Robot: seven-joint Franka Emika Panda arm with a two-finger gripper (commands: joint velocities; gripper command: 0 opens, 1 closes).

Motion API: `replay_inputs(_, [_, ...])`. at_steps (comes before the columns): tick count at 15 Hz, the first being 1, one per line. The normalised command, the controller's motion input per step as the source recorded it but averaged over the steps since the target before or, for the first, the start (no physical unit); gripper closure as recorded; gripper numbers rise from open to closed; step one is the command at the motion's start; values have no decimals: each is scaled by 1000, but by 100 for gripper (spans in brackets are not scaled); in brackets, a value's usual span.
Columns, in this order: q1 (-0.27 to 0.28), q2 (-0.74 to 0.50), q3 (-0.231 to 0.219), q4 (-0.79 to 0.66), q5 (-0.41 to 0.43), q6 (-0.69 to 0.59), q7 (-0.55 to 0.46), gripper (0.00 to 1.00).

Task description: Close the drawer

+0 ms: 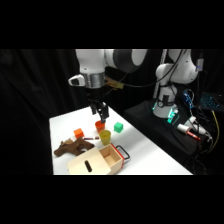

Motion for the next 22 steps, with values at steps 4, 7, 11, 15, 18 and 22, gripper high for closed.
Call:
replay_inputs(4, [-19, -38, 8, -100, -7, 137, 90, 0])
replay_inputs(7, [-25, -119, 14, -354, 83, 362, 122, 0])
replay_inputs(11, [0, -204, 34, -519, 113, 474, 136, 0])
replay_inputs(15, [31, -159, 47, -488, 118, 460, 120, 0])
replay_inputs(18, [49, -33, 55, -353, 151, 438, 72, 0])
replay_inputs(22, [75, 117, 48, -181, 128, 425, 60, 0])
